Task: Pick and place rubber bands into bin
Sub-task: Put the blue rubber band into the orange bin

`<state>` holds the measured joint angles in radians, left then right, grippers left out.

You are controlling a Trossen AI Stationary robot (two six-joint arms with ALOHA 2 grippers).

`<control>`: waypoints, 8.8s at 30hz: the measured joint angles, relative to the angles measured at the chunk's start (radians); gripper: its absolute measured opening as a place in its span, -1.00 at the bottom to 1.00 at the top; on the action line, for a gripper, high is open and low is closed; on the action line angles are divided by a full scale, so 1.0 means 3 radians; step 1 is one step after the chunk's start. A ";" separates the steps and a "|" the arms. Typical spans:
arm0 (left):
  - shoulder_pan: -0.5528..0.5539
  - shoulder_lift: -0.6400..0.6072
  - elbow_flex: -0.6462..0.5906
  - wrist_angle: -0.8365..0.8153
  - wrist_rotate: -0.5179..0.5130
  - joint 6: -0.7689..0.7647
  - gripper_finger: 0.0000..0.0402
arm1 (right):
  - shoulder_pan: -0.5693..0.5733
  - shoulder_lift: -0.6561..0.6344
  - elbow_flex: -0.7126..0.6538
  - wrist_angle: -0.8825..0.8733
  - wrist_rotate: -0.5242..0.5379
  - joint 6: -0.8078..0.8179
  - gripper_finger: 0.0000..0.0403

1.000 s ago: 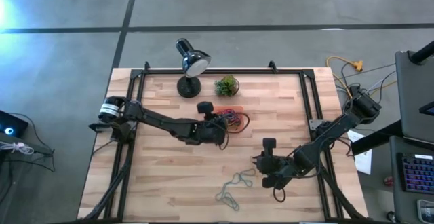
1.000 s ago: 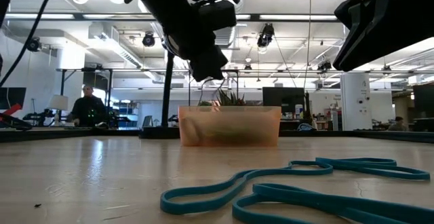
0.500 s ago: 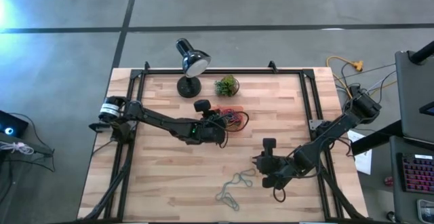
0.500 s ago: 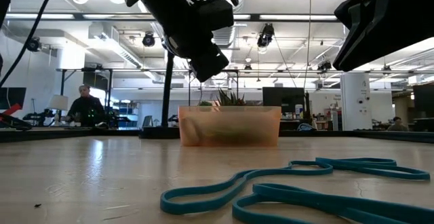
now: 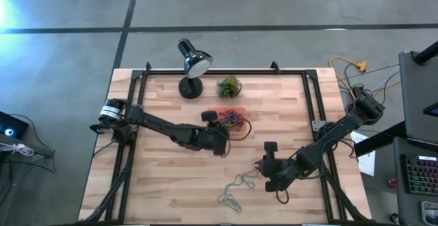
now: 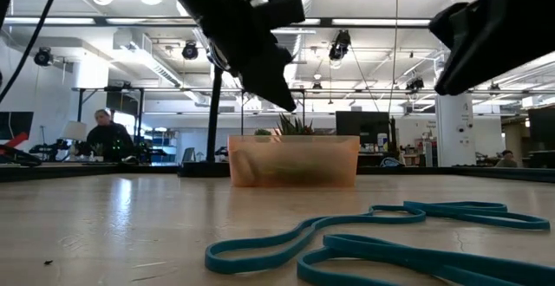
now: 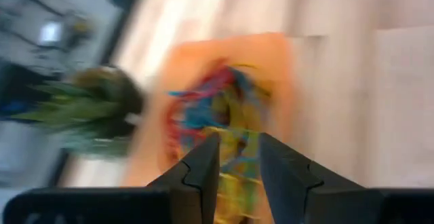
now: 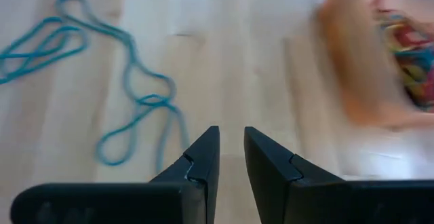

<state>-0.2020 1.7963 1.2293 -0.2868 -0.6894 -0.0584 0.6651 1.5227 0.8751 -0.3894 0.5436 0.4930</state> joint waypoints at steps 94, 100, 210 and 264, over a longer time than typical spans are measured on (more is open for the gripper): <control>-0.1043 -0.0024 -0.0034 -0.0181 -0.1095 0.0043 -0.57 | -0.0186 0.0946 0.1004 0.0709 0.2755 -0.2695 -0.96; -0.1043 -0.0024 -0.0035 -0.0183 -0.1096 0.0044 -0.57 | -0.0524 0.0946 0.1019 0.0710 0.2826 -0.2955 -0.96; -0.0819 0.0712 -0.0223 0.1990 0.1346 0.0128 -0.57 | 0.0039 -0.0014 0.0367 -0.0548 0.0282 -0.0446 -0.71; -0.0707 0.0876 -0.0126 0.1139 0.1946 -0.0500 -0.57 | 0.0038 -0.0014 0.0330 -0.0531 0.0288 -0.0445 -0.71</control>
<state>-0.4141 2.0590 1.1916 0.0549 -0.1056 -0.2085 0.6765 1.5185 0.9741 -0.5488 0.6300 0.3595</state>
